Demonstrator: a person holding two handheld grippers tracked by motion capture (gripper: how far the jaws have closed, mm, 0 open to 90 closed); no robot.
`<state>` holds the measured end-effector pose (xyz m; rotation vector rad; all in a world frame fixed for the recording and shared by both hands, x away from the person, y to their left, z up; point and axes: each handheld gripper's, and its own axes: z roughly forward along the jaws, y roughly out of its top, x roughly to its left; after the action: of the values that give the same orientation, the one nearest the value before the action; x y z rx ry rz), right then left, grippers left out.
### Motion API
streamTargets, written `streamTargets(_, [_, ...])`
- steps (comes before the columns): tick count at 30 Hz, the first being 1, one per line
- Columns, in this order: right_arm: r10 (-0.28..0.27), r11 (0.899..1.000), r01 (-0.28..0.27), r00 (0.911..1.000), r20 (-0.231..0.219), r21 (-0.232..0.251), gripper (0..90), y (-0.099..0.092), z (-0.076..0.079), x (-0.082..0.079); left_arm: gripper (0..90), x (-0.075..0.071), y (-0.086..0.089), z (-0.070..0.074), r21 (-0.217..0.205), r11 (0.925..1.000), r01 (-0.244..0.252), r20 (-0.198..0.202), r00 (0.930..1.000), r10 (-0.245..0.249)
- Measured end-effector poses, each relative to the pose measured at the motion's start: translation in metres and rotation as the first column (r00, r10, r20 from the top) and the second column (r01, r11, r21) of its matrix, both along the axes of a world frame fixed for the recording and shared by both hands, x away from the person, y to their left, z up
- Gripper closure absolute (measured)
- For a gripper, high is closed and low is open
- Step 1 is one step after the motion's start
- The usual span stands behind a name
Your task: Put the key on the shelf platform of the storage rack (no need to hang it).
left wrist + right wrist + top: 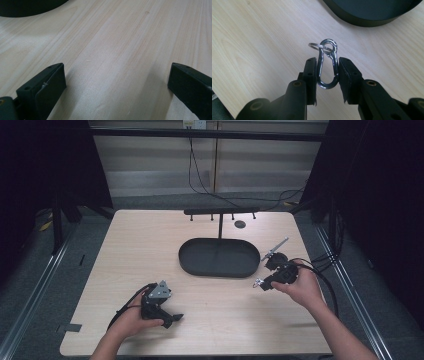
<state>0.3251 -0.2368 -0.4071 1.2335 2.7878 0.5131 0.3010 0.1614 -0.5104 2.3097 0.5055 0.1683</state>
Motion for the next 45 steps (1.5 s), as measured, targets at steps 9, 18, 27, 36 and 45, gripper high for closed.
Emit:
streamTargets(9, [-0.009, 1.0, 0.009, 0.9999, 0.009, 0.004, 69.0, 0.002, 0.008, 0.006, 1.3, 0.0, 0.0, 0.0, 0.0, 1.0, 0.0, 0.0, 1.0, 0.0])
streamTargets(18, [-0.016, 1.0, 0.016, 0.9998, 0.014, -0.008, 69.0, 0.005, 0.013, 0.014, 1.3, 0.0, 0.0, 0.0, 0.0, 1.0, 0.0, 0.0, 1.0, 0.0])
streamTargets(27, [-0.008, 1.0, 0.009, 0.9995, 0.032, -0.015, 69.0, 0.013, 0.02, 0.02, 1.3, 0.0, 0.0, 0.0, 0.0, 1.0, 0.0, 0.0, 1.0, 0.0])
streamTargets(36, [-0.01, 1.0, 0.011, 0.9992, 0.038, -0.016, 69.0, 0.016, 0.023, 0.025, 1.3, 0.0, 0.0, 0.0, 0.0, 1.0, 0.0, 0.0, 1.0, 0.0])
streamTargets(45, [-0.013, 1.0, 0.014, 0.9986, 0.052, -0.019, 68.9, 0.021, 0.027, 0.033, 1.3, 0.0, 0.0, 0.0, 0.0, 1.0, 0.0, 0.0, 1.0, 0.0])
